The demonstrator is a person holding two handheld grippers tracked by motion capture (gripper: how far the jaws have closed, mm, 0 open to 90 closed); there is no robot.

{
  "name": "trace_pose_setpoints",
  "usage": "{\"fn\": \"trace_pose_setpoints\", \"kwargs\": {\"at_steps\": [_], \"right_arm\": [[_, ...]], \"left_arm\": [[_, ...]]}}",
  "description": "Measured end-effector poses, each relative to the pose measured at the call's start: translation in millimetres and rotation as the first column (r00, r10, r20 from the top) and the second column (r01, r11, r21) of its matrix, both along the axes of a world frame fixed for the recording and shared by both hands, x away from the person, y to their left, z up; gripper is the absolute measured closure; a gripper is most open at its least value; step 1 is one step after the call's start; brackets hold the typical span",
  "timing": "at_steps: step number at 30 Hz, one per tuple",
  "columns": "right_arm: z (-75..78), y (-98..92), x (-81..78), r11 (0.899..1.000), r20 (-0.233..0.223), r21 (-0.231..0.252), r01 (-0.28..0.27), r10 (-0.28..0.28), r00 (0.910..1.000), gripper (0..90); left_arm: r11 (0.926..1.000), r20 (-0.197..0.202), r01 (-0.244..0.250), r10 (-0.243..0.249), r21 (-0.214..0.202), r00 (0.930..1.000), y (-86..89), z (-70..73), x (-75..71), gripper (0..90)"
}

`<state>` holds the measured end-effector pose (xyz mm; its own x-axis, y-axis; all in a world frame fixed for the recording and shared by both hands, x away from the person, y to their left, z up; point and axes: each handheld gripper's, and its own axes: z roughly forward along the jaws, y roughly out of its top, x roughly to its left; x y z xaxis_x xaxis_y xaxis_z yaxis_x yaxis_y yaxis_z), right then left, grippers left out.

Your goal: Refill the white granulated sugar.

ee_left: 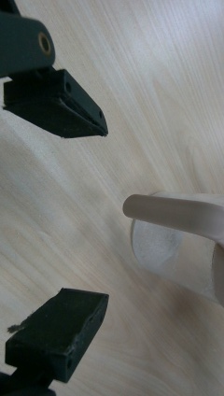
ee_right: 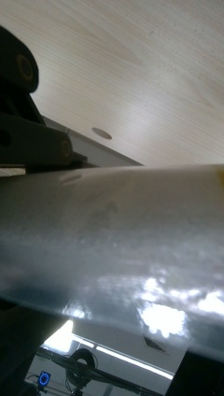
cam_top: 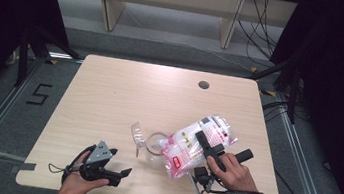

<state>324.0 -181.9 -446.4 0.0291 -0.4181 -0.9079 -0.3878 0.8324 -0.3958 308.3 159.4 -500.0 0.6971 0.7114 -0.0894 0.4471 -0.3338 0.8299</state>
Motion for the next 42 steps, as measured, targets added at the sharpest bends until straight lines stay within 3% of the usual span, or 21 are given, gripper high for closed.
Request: {"fn": "trace_pose_setpoints", "kwargs": {"at_steps": [5, 6, 8, 9, 10, 30, 32, 34, 42], "right_arm": [[0.9, -0.5, 0.6, 1.000, 0.002, -0.011, 0.002, -0.002, 1.0000, 63.0], [1.4, -0.4, 0.6, 1.000, 0.001, -0.010, 0.003, -0.003, 1.0000, 63.1], [1.4, -0.4, 0.7, 1.000, 0.002, -0.014, 0.001, -0.001, 1.0000, 63.1], [1.4, -0.4, 0.7, 1.000, 0.002, -0.014, 0.001, -0.001, 1.0000, 63.1], [1.1, -0.4, 1.6, 1.000, -0.001, -0.009, 0.001, -0.001, 1.0000, 63.2], [3.2, -0.6, 1.2, 1.000, 0.002, -0.018, -0.001, 0.001, 1.0000, 63.8], [3.4, -0.6, 1.1, 1.000, 0.005, -0.020, 0.001, 0.000, 1.0000, 63.9], [3.5, -0.7, 1.1, 1.000, 0.004, -0.023, 0.000, 0.000, 1.0000, 63.9], [4.2, -1.5, 1.4, 1.000, 0.007, -0.028, 0.005, -0.005, 1.0000, 64.1]], "left_arm": [[1.0000, 0.000, 0.000, 0.000, 0.000, 1.0000, 0.0, 0.0, 0.1, 15.6], [0.9996, 0.002, 0.007, -0.007, 0.028, 1.0000, 1.9, 0.5, 1.0, 15.6], [0.9995, 0.001, 0.007, -0.007, 0.030, 1.0000, 2.0, 0.6, 1.0, 15.5], [0.9995, 0.002, 0.007, -0.007, 0.029, 1.0000, 2.0, 0.6, 0.9, 15.5], [1.0000, 0.001, -0.001, 0.001, -0.002, 1.0000, -0.1, -0.2, 0.1, 15.5], [1.0000, 0.001, 0.000, 0.000, 0.000, 1.0000, 0.1, -0.1, 0.1, 15.5], [0.9996, 0.003, 0.007, -0.007, 0.028, 1.0000, 1.8, 0.5, 0.9, 15.6], [0.9999, 0.002, 0.003, -0.003, 0.014, 1.0000, 0.9, 0.1, 0.5, 15.5], [0.9996, 0.003, 0.007, -0.007, 0.027, 1.0000, 1.9, 0.5, 0.9, 15.5]]}}
